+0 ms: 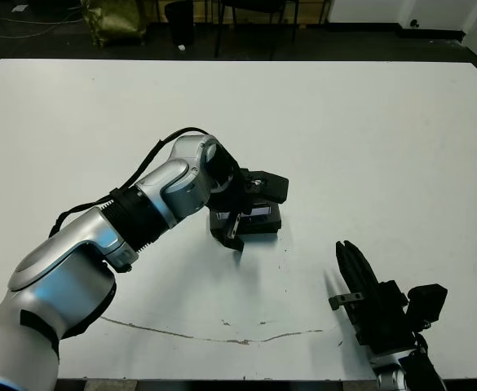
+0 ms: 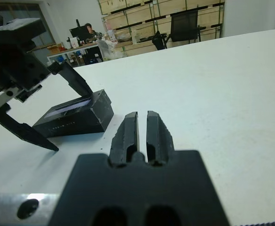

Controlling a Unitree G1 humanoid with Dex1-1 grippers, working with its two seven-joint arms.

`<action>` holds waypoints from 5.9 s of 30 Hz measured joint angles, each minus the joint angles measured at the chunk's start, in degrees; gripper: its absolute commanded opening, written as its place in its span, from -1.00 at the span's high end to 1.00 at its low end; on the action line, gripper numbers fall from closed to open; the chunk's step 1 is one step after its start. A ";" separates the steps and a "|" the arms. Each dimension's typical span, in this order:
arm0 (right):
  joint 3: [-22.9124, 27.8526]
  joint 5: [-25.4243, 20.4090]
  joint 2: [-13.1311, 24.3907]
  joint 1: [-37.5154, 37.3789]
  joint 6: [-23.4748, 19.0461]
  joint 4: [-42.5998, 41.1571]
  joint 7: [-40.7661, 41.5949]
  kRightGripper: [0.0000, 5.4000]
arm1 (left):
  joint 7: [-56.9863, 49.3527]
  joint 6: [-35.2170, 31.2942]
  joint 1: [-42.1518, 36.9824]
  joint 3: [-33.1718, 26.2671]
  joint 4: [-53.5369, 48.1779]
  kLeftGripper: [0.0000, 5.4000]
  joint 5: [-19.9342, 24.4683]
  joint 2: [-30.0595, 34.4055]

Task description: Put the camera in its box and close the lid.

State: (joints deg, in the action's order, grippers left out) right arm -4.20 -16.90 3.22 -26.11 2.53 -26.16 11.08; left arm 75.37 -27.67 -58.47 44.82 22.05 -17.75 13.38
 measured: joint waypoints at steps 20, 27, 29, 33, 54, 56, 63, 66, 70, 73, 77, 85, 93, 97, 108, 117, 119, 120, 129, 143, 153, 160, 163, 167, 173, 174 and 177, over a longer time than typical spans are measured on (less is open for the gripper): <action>0.47 -0.93 -0.11 0.41 1.11 1.98 1.80 1.00 | -3.63 10.85 1.71 -3.17 2.26 -0.99 -0.46 -0.23; 0.48 -0.87 -0.13 0.45 1.09 2.05 2.23 1.00 | -5.06 11.01 2.42 -5.41 3.72 -0.99 0.13 -0.54; 0.50 -0.60 -0.14 0.45 1.08 2.04 1.83 1.00 | -4.98 9.41 2.79 -6.54 4.11 -0.99 1.25 -0.78; 0.48 -0.26 -0.16 0.45 0.97 1.99 1.57 1.00 | -4.11 6.76 3.45 -8.88 4.24 -0.99 4.21 -1.10; 0.38 0.17 -0.16 0.52 0.41 2.68 1.17 1.00 | -1.05 3.28 4.11 -12.26 4.34 -0.99 10.06 -0.56; 0.18 0.16 -0.03 0.53 0.13 1.93 1.31 1.00 | -1.97 4.87 4.13 -12.59 5.05 -0.99 10.07 -0.61; 0.16 -0.46 -0.01 0.52 -0.02 1.99 1.92 1.00 | -7.96 14.49 4.89 -13.18 6.64 -0.99 9.14 -0.52; 0.17 -0.45 0.00 0.54 0.00 2.28 2.26 1.00 | -10.16 14.90 5.63 -13.86 7.18 -0.99 8.67 -0.54; 0.14 -0.12 0.08 0.51 -2.35 0.43 1.27 1.00 | -10.34 15.02 7.06 -14.84 7.83 -0.99 9.28 -0.63; 0.13 -0.12 0.07 0.49 -3.01 -0.20 1.24 1.00 | -8.67 12.58 7.82 -16.59 7.62 -0.99 12.14 -0.98; 0.10 -0.14 0.06 0.49 -3.03 -0.41 1.26 1.00 | -5.93 7.52 8.92 -17.85 7.15 -0.99 15.82 -1.61; 0.33 -0.60 0.07 0.52 -2.77 0.70 2.20 1.00 | -4.62 5.32 9.22 -18.70 5.44 -0.99 17.92 -1.73; 0.21 0.24 0.06 0.51 -2.92 0.09 1.80 1.00 | -6.20 6.83 10.74 -20.07 3.98 -0.99 18.65 -1.26; -0.04 0.57 0.07 0.48 -3.68 -0.72 1.43 1.00 | -9.41 8.73 12.35 -21.66 3.43 -0.99 18.80 -1.39; -0.47 1.04 0.08 0.42 -6.66 -3.27 -0.09 1.00 | -12.80 11.91 15.43 -24.81 3.25 -0.99 22.61 -3.20; 0.75 -0.28 0.12 0.64 -3.23 1.03 2.89 1.00 | -10.68 6.11 15.82 -26.66 1.71 -0.99 28.56 -3.57; 1.06 -0.54 0.12 0.75 -2.98 1.94 3.11 1.00 | -10.66 2.64 15.82 -27.91 1.71 -0.99 30.27 -3.64; 1.07 -0.58 0.12 0.74 -3.06 1.88 3.04 1.00 | -10.73 1.81 15.84 -28.44 1.69 -0.99 30.94 -3.64; 1.11 -0.54 0.15 0.81 -3.28 1.03 2.91 1.00 | -13.22 1.13 17.27 -34.51 -1.70 -0.99 36.02 -3.53; 1.85 -0.57 0.21 1.08 -0.33 4.38 4.71 1.00 | -35.01 -5.50 26.94 -40.93 -18.80 -0.91 39.54 -6.84; 1.86 -0.28 0.24 1.05 -0.30 3.87 4.82 1.00 | -52.96 3.38 35.95 -33.90 -28.09 -0.03 26.18 -9.63; 1.86 -0.67 0.23 1.04 0.05 3.83 4.95 1.00 | -53.71 5.97 38.34 -30.48 -28.28 0.61 22.74 -9.13; 1.85 -0.64 0.24 1.02 -0.57 3.61 4.79 1.00 | -54.68 6.22 38.93 -28.94 -28.86 0.88 20.13 -8.89; 1.81 -0.25 0.26 1.02 -0.64 3.46 4.78 1.00 | -55.25 6.27 40.02 -27.66 -29.42 0.99 18.70 -8.95; 1.72 -0.16 0.24 1.00 -0.60 3.30 4.86 1.00 | -56.34 3.64 40.50 -26.69 -29.68 0.99 17.65 -9.35; 1.72 -0.25 0.24 0.98 -0.61 3.24 4.86 1.00 | -56.49 3.33 40.60 -26.45 -29.70 0.99 17.54 -9.54; 1.73 -0.67 0.24 0.98 -0.61 3.18 4.91 1.00 | -56.88 3.05 40.94 -25.96 -29.66 0.99 17.49 -10.04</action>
State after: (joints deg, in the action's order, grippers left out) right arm -2.47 -17.57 3.46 -25.13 1.92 -22.98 16.00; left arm 18.49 -24.62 -17.53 18.86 -7.61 -0.26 3.34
